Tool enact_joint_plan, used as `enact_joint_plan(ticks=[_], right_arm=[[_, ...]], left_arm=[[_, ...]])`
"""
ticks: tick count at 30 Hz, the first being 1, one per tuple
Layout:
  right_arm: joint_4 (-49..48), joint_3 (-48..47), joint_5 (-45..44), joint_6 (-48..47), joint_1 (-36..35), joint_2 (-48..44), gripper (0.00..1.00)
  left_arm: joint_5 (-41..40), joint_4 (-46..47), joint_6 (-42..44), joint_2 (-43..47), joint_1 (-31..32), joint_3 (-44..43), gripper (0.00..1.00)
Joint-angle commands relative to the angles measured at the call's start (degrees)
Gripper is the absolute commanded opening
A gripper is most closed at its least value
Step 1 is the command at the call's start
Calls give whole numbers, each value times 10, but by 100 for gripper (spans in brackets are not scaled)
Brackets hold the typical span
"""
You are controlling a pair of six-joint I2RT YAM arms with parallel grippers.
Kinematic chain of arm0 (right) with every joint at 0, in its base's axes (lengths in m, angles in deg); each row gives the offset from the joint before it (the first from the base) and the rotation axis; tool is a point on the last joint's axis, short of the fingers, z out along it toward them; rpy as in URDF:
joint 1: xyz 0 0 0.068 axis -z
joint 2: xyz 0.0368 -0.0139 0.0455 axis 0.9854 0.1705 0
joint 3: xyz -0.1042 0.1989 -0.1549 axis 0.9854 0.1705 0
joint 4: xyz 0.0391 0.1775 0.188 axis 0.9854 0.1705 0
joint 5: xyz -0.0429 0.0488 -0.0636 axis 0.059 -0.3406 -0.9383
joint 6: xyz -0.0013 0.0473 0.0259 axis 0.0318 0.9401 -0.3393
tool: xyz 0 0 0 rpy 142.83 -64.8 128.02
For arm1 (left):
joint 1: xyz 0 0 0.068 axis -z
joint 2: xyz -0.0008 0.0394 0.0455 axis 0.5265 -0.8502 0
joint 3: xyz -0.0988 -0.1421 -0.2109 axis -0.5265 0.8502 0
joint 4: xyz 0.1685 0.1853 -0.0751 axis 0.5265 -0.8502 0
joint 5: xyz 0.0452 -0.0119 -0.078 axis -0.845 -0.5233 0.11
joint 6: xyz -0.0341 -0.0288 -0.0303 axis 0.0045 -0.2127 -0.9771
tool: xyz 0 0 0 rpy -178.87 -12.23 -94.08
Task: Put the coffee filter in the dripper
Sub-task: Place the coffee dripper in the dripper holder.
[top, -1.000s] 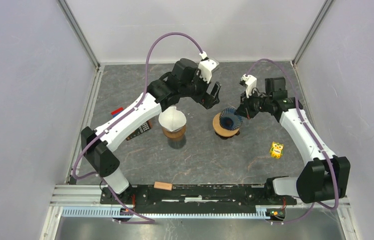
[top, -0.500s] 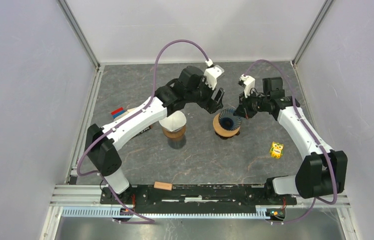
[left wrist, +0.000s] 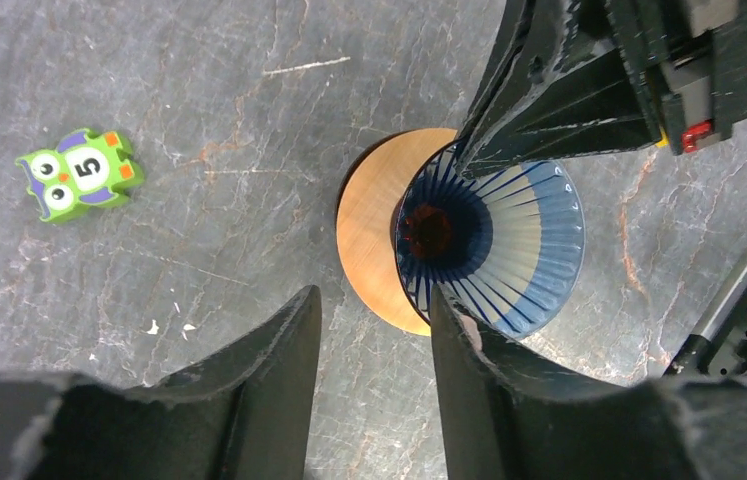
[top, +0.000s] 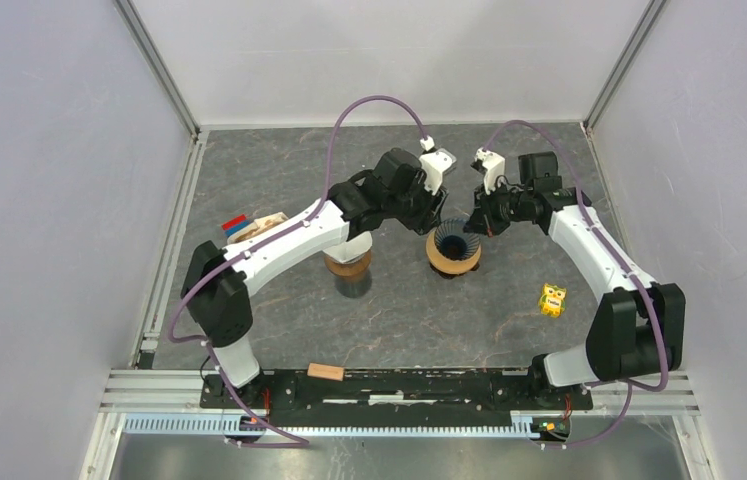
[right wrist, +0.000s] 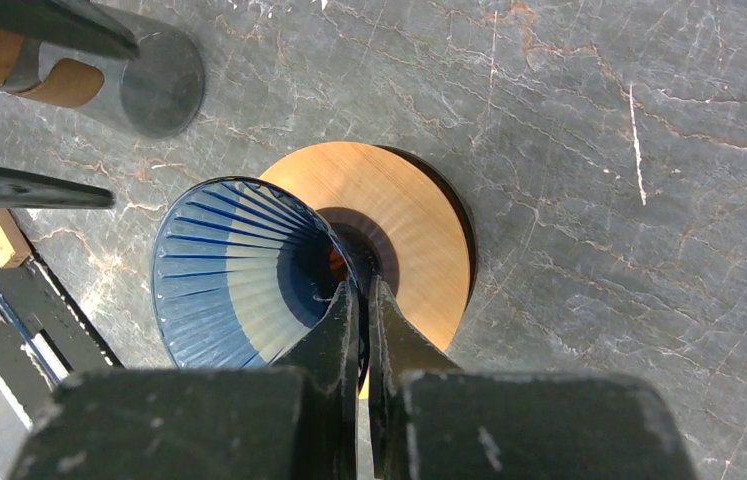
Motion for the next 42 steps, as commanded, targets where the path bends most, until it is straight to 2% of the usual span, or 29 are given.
enact_joint_plan(ticks=[1, 6, 19, 26, 30, 32, 42], right_arm=[[-14, -25, -2, 6, -3, 11, 0], [-13, -37, -12, 9, -3, 26, 0], [0, -55, -30, 2, -3, 54, 0], [20, -69, -41, -8, -3, 68, 0], [32, -76, -41, -16, -3, 68, 0], [37, -77, -41, -19, -3, 63, 0], [41, -77, -41, -25, -3, 46, 0]], left_arm=[[2, 4, -48, -17, 2, 6, 50], [38, 3, -80, -24, 2, 9, 51], [32, -9, -120, -53, 2, 3, 46], [38, -15, -129, -67, 2, -9, 31], [50, -23, -136, -71, 2, -19, 8], [56, -28, -142, -73, 3, -23, 2], [87, -52, -181, -80, 4, -44, 2]])
